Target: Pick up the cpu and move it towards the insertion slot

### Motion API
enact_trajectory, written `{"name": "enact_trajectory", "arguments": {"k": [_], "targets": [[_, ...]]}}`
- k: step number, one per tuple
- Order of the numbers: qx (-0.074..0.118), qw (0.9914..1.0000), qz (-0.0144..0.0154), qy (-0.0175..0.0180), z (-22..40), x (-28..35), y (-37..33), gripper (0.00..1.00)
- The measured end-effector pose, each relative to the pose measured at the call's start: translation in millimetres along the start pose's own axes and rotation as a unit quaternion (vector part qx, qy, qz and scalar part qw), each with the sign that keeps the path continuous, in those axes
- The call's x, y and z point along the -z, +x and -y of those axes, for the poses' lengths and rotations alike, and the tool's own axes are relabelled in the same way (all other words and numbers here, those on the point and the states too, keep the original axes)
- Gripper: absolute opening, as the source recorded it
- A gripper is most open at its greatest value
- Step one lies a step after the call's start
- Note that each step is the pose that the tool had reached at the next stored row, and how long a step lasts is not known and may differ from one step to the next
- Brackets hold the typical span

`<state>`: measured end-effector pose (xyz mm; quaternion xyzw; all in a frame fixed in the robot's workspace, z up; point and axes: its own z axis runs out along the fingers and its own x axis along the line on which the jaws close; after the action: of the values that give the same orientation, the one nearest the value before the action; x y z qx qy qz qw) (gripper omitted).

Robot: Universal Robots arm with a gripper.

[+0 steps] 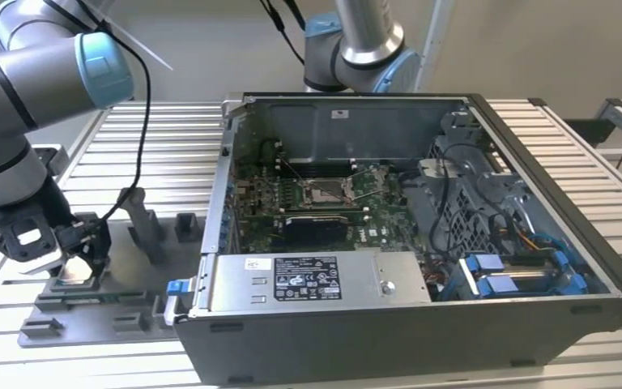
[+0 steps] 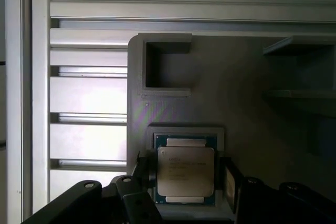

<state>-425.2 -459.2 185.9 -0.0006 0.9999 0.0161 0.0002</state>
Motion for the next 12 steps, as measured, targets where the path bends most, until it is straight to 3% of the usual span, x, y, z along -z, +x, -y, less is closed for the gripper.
{"name": "enact_trajectory", "arguments": {"k": [2,3,9,12], "targets": [[0.000,1.00000,0.0000,0.0000,0.0,0.1,0.0,1.00],[0.000,1.00000,0.0000,0.0000,0.0,0.1,0.0,0.00],[0.000,1.00000,-0.0001,0.0000,0.0,0.6,0.0,0.00],[0.000,1.00000,-0.0015,0.0001,-0.3,10.7,0.0,0.00]]}}
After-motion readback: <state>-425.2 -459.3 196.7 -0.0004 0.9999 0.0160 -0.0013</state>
